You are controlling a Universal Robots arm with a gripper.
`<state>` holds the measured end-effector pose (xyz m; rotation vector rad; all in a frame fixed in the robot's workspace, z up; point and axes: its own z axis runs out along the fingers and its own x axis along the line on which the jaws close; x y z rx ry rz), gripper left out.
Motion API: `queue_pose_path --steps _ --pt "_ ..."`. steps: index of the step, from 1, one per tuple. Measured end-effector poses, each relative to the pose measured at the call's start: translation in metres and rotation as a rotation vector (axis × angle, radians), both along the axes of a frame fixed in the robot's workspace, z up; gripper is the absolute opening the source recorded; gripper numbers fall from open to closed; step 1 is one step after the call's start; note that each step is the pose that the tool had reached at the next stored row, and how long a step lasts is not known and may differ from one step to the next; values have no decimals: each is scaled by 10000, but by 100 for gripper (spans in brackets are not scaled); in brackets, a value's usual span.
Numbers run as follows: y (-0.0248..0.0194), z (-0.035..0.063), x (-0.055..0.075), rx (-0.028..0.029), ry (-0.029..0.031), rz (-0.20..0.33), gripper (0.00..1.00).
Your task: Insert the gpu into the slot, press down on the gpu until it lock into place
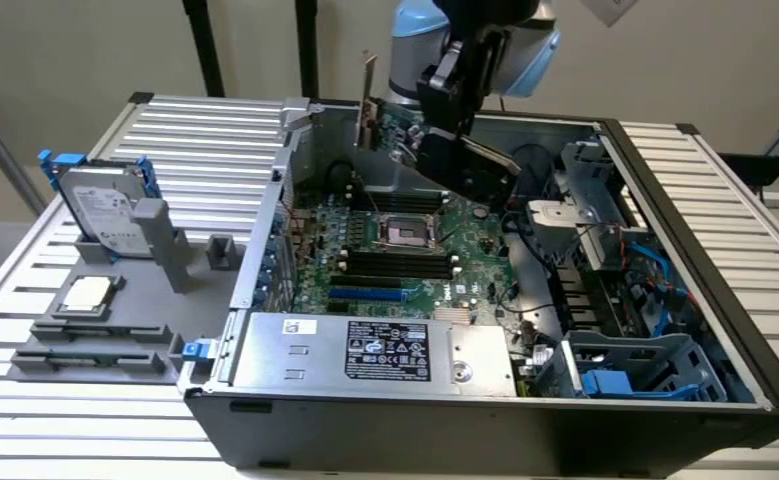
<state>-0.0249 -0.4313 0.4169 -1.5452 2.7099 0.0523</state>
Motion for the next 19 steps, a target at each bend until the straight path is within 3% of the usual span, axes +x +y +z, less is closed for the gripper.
queue_pose_path --steps 19 --pt "0 -82 0 2 -358 3460 26"
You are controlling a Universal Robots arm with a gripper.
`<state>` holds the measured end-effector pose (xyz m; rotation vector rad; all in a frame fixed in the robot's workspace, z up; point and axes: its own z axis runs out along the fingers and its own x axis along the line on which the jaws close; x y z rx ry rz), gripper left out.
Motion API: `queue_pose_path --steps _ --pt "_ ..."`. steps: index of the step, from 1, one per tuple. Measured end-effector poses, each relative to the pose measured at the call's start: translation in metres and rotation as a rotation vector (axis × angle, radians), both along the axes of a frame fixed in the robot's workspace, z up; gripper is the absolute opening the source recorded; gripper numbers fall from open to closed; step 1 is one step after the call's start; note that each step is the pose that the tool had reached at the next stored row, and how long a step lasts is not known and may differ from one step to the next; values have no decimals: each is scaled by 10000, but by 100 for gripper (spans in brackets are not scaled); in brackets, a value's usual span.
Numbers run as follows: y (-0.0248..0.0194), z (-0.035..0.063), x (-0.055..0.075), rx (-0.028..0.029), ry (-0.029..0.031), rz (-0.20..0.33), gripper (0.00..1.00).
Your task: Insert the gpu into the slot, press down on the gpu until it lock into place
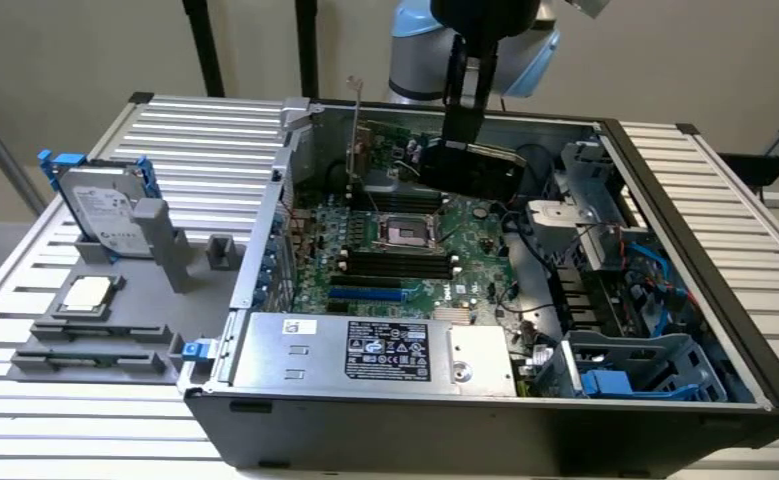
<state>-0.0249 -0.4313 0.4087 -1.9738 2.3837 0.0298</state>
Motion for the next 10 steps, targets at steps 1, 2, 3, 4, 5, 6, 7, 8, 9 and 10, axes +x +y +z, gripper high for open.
queue_pose_path --steps 1,2,3,4,5,6,7,8,9,10 --pt "0 -4 0 0 -17 174 26" --pt "0 -9 0 0 -36 370 26" --pt "0 -13 0 -1 -54 545 26" --pt "0 -17 0 -1 -72 724 26" --pt "0 -23 0 0 -91 905 26" --pt "0 -29 0 -1 -117 1089 26" --pt "0 -34 0 -2 -144 1256 26" --pt "-1 -40 -2 -1 -169 1386 26" --pt "-5 -45 -11 -4 -194 1443 26" --pt "-10 -52 -30 -3 -217 1462 26"
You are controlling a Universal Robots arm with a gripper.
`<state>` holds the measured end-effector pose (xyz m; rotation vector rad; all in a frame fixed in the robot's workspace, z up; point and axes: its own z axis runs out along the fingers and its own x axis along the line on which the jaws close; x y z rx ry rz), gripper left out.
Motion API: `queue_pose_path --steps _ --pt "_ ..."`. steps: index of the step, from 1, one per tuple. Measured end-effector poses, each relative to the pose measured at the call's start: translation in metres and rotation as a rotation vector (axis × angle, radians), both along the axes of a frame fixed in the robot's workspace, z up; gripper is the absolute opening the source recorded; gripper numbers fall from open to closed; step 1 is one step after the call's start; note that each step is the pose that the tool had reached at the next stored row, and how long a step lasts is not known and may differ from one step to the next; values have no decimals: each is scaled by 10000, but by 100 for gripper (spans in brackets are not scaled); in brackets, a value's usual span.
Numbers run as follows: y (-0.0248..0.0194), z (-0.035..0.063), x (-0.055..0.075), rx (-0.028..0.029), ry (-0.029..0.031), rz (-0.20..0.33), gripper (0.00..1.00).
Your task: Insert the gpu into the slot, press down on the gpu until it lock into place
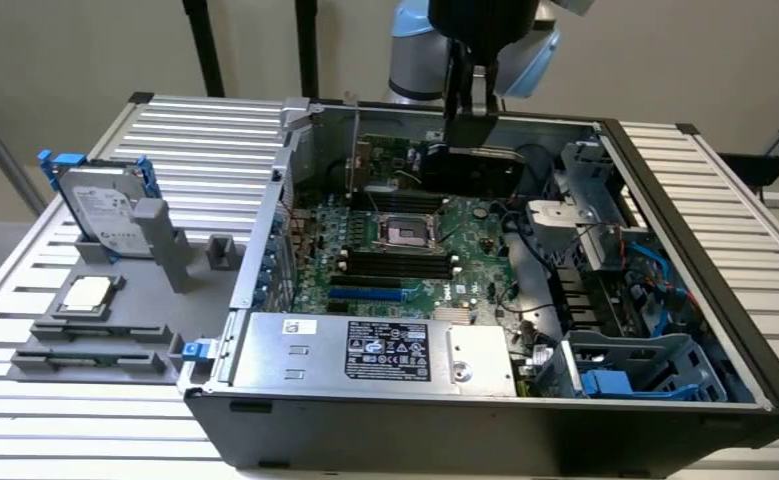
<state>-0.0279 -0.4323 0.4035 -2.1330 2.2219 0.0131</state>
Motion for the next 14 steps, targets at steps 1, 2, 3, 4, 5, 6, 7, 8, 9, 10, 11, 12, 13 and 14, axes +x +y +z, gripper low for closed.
queue_pose_path --steps 1,2,3,4,5,6,7,8,9,10,11,12,13,14 --pt "-7 -7 -30 1 -19 3 26" --pt "-15 -14 -62 2 -35 4 26" --pt "-26 -22 -98 5 -49 4 26" --pt "-41 -29 -127 6 -64 5 26" --pt "-63 -37 -150 6 -75 4 26" --pt "-84 -46 -170 9 -82 6 26" --pt "-106 -60 -190 14 -87 5 26" --pt "-128 -75 -212 17 -90 5 26" --pt "-149 -92 -236 20 -91 5 26" --pt "-170 -110 -259 22 -91 5 26" --pt "-190 -128 -279 24 -91 4 26" --pt "-210 -146 -296 28 -91 5 26" --pt "-226 -165 -309 32 -92 4 26" --pt "-240 -183 -319 35 -92 6 26"
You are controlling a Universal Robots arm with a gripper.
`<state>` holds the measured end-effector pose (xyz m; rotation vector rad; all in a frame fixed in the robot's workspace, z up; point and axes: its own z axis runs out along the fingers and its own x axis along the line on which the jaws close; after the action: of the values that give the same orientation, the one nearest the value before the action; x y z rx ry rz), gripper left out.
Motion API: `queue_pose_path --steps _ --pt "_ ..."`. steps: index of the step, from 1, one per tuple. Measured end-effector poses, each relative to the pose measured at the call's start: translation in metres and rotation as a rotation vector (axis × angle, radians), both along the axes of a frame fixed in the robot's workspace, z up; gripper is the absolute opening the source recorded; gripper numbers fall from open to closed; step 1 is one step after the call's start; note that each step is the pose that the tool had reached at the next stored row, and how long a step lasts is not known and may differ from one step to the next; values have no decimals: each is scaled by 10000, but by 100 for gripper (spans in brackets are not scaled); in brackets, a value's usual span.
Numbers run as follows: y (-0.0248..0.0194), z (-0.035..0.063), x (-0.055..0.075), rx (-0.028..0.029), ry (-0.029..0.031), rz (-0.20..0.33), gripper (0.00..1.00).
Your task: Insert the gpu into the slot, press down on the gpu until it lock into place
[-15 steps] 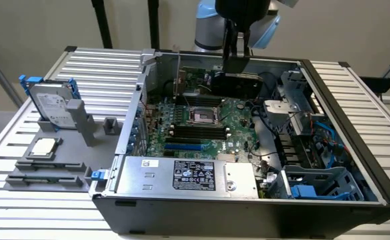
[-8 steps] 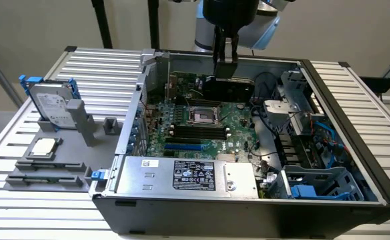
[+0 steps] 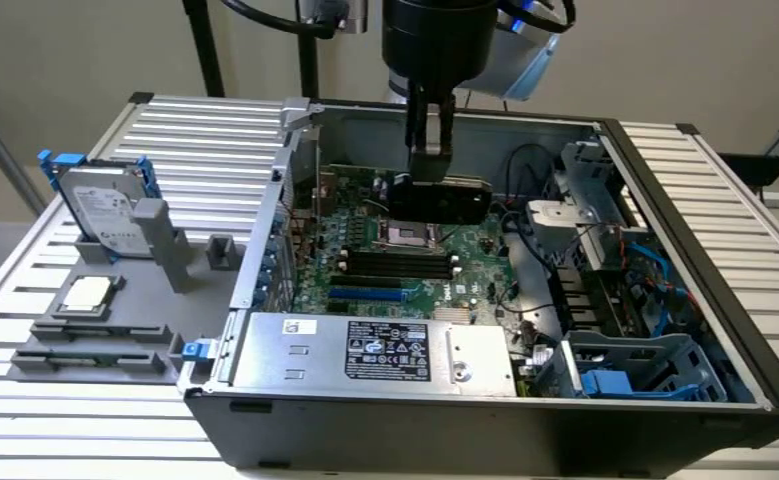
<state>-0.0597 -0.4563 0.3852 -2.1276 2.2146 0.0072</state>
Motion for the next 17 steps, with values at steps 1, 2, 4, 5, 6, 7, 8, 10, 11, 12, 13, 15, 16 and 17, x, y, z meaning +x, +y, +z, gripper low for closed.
queue_pose_path --steps 1,2,4,5,6,7,8,10,11,12,13,15,16,17 --pt "-12 -18 -7 5 0 1 26" --pt "-22 -35 -14 8 1 2 26" --pt "-44 -73 -28 20 1 1 26" --pt "-54 -91 -36 27 0 1 26" --pt "-63 -109 -45 31 1 1 26" --pt "-69 -128 -53 37 0 3 26" --pt "-74 -145 -60 41 0 4 26" --pt "-77 -181 -70 47 1 4 26" --pt "-78 -199 -73 49 1 4 26" --pt "-79 -219 -76 51 1 5 26" --pt "-80 -236 -79 51 1 5 26" --pt "-81 -272 -88 51 1 4 26" --pt "-81 -290 -94 51 1 5 26" --pt "-81 -309 -100 52 1 4 26"
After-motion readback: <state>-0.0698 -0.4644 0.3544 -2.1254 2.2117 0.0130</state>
